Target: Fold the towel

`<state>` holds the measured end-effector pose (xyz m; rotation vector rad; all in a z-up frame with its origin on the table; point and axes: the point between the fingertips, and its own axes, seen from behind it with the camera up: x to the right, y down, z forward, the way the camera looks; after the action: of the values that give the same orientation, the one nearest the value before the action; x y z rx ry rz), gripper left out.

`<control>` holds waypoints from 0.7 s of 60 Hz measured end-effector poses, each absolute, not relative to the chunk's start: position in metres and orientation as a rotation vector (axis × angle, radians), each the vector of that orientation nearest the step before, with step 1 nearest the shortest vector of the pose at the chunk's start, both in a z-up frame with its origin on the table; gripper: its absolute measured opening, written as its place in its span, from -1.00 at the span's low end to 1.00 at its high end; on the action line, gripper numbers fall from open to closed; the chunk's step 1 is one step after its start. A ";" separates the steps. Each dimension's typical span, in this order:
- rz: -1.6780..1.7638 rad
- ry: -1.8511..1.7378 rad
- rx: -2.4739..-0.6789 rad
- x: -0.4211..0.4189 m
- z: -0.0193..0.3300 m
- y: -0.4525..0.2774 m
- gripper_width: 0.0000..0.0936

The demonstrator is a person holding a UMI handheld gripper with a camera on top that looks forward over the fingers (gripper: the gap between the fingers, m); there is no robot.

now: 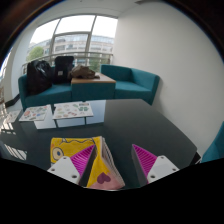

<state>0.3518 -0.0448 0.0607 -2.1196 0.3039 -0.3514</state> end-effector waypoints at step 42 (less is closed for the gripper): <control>0.039 0.018 -2.087 0.044 0.126 -0.203 0.79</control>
<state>0.0437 -0.2030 0.1259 -2.0866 0.0178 0.0387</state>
